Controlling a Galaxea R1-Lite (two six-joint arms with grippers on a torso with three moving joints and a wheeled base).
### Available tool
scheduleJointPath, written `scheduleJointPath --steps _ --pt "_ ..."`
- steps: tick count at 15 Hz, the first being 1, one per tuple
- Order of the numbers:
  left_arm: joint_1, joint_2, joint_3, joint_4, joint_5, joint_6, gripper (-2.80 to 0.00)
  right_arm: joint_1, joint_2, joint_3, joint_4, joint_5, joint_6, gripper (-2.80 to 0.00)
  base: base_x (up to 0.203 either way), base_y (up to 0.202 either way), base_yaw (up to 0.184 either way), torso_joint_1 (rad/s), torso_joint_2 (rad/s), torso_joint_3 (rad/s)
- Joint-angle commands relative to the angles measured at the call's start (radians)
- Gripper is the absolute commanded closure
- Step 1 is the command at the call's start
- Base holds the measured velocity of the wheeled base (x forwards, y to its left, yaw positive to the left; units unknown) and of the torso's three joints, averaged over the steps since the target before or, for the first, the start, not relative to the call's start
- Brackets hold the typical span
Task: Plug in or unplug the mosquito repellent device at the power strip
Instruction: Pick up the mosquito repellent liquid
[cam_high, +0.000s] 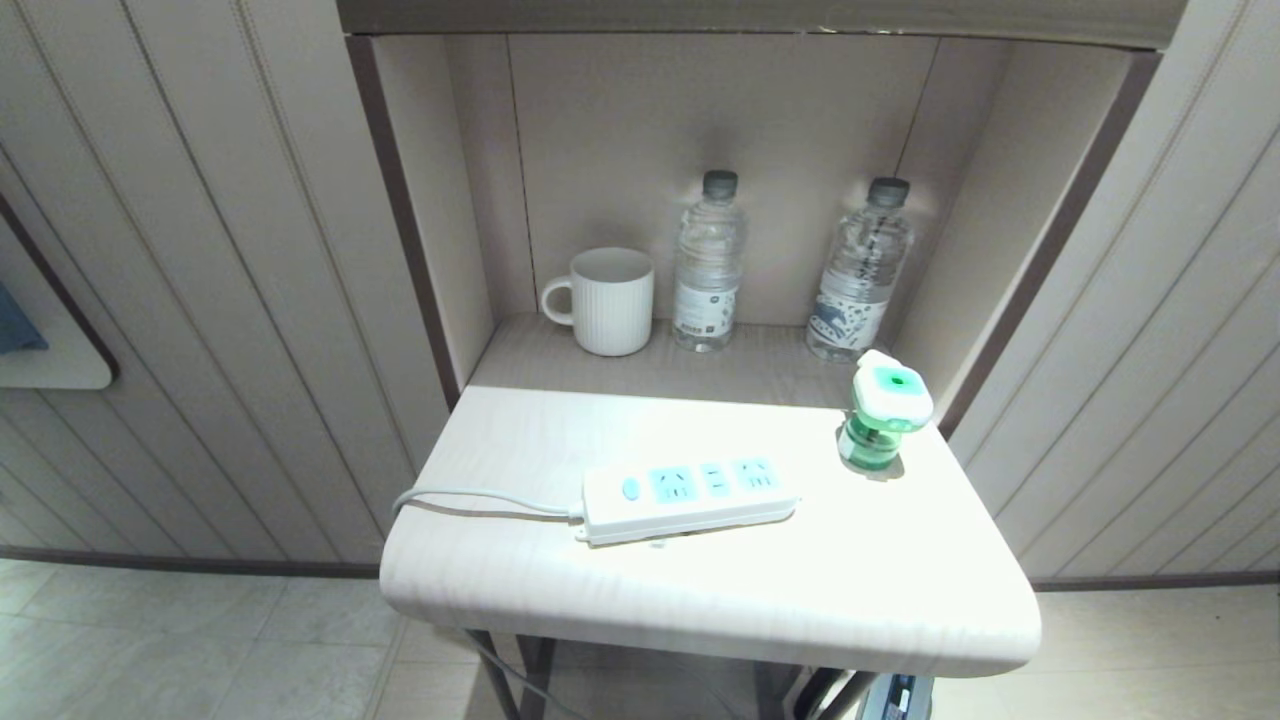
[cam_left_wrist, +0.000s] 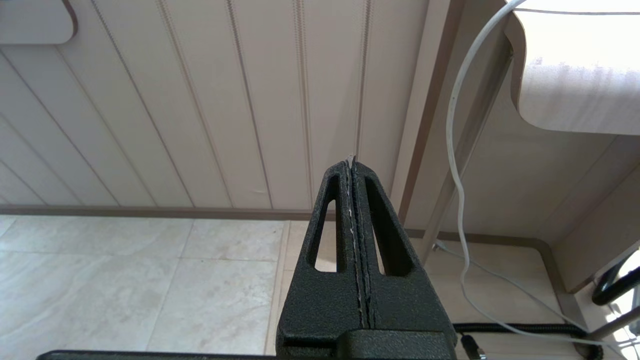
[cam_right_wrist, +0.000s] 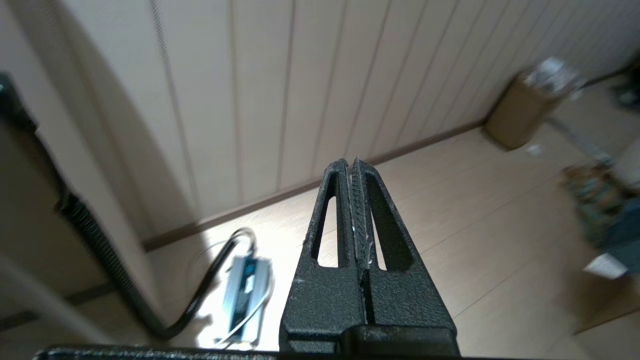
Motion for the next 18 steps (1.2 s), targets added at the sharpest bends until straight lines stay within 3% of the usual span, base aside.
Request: scheduleJointPath --steps 1,2,6,8,12,14,15,16,18 --pt "0.0 0.0 0.0 0.0 0.0 0.0 0.0 0.0 -0.032 0.002 0.029 0.002 0.025 0.0 0.0 0.0 0.0 0.0 0.0 0.0" --pt "0.0 0.0 0.0 -0.001 0.0 0.0 0.0 0.0 -0.033 0.002 0.072 0.011 0.031 0.0 0.0 0.0 0.0 0.0 0.0 0.0" --pt "0.0 0.0 0.0 0.001 0.0 0.0 0.0 0.0 -0.032 0.002 0.088 0.252 0.008 0.0 0.0 0.0 0.0 0.0 0.0 0.0" --pt "0.0 0.0 0.0 -0.001 0.0 0.0 0.0 -0.01 -0.029 -0.003 0.137 0.321 -0.044 0.0 0.0 0.0 0.0 0.0 0.0 0.0" --pt "0.0 0.0 0.0 0.0 0.0 0.0 0.0 -0.173 -0.032 -0.041 0.261 0.371 -0.063 0.0 0.0 0.0 0.0 0.0 0.0 0.0" --pt "0.0 0.0 0.0 -0.001 0.0 0.0 0.0 -0.143 -0.109 -0.047 0.279 0.5 -0.06 0.0 0.0 0.0 0.0 0.0 0.0 0.0" --pt "0.0 0.0 0.0 0.001 0.0 0.0 0.0 -0.13 -0.155 -0.054 0.303 0.642 -0.063 0.0 0.0 0.0 0.0 0.0 0.0 0.0" --pt "0.0 0.0 0.0 -0.001 0.0 0.0 0.0 -0.119 -0.192 -0.07 0.359 0.732 -0.067 0.0 0.0 0.0 0.0 0.0 0.0 0.0" --pt "0.0 0.0 0.0 -0.001 0.0 0.0 0.0 -0.112 -0.235 -0.078 0.379 0.741 -0.068 0.0 0.0 0.0 0.0 0.0 0.0 0.0"
